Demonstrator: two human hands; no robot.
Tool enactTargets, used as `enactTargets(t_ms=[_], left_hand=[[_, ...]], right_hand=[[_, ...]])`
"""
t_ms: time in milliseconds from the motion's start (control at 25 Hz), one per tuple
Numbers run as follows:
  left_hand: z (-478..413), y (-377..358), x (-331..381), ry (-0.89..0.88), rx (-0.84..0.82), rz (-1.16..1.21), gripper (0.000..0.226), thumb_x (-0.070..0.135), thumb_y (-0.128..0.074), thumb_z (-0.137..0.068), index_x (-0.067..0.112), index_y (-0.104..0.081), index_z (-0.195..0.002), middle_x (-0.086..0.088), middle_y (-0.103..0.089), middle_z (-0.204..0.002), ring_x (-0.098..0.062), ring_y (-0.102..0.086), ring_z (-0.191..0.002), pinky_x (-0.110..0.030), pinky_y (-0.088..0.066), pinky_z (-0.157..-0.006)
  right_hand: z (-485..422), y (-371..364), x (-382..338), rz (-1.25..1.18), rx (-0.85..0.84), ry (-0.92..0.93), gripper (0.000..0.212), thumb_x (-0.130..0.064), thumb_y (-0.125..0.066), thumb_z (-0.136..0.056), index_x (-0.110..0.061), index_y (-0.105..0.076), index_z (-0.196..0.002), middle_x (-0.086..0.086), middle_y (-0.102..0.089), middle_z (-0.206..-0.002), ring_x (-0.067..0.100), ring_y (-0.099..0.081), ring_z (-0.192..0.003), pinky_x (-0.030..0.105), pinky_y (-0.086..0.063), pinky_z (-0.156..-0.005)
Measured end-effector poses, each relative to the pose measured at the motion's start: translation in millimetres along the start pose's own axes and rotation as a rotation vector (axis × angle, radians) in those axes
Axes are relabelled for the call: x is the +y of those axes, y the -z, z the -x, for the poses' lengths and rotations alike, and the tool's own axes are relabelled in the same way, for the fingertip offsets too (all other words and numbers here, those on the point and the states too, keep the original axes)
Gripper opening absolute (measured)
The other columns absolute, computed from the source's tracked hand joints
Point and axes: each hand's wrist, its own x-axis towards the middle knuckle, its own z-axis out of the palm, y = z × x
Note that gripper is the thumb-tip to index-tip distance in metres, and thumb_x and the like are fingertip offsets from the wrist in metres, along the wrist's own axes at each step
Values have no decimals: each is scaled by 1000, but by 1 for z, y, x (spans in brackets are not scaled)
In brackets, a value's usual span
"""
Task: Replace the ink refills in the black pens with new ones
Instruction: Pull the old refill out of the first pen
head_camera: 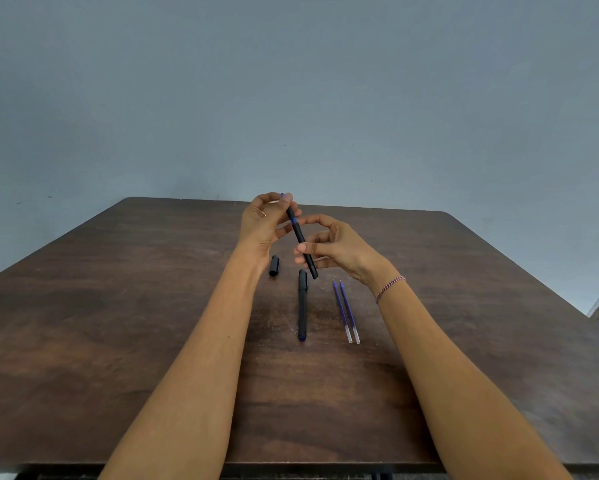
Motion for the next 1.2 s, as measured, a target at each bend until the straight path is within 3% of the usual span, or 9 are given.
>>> enactTargets(t_ms=[120,280,480,600,720,1000,1200], left_hand=[[0,0,2,53,-86,1,16,28,-47,-96,20,-57,-106,-4,-71,-98,-18,-68,-91,-33,-54,-82],[0,3,0,39,-164,-129,23,17,-43,-98,20,-65,-105,-1,-71,-101,-16,-67,-98,-36,-49,-91],[2,3,1,28,-3,-156,7,16,-61,-88,18,-63,-95,-1,-69,-89,-12,-67,-83,-28,-53,-78],[1,3,1,8,94,-150,10,16,-68,-83,20,-60,-86,1,-68,-84,-11,-66,-79,-30,-52,-78],[1,4,2,-21,155,-163,12,19,-70,-82,22,-59,-86,4,-68,-84,-9,-65,-77,-25,-48,-69],[3,1,5,-34,179,-160,13,19,-71,-81,20,-60,-88,1,-69,-84,-10,-64,-72,-20,-49,-59],[3,2,6,-75,199,-135,13,20,-70,-82,20,-60,-89,1,-69,-82,-7,-65,-68,-18,-50,-57]], right_hand=[[0,2,1,10,22,1,39,-3,-68,-84,-24,-55,-115,9,-72,-85,17,-73,-75,28,-58,-70],[0,3,0,7,37,1,38,-4,-68,-84,-24,-56,-114,9,-72,-85,17,-73,-75,26,-57,-66],[1,3,0,37,35,-9,37,-4,-69,-84,-25,-57,-112,15,-70,-89,17,-73,-73,26,-57,-66],[0,2,1,85,36,-11,40,-3,-70,-82,-21,-56,-116,17,-69,-88,18,-73,-73,28,-58,-68],[-2,2,2,152,44,-7,42,-3,-71,-82,-19,-55,-117,15,-69,-85,23,-72,-75,34,-60,-73],[0,-2,1,280,36,20,38,-8,-68,-84,-22,-50,-114,9,-68,-85,21,-73,-75,26,-57,-66],[0,-1,0,287,20,31,37,-8,-68,-85,-21,-50,-115,9,-67,-83,20,-73,-75,29,-59,-70]])
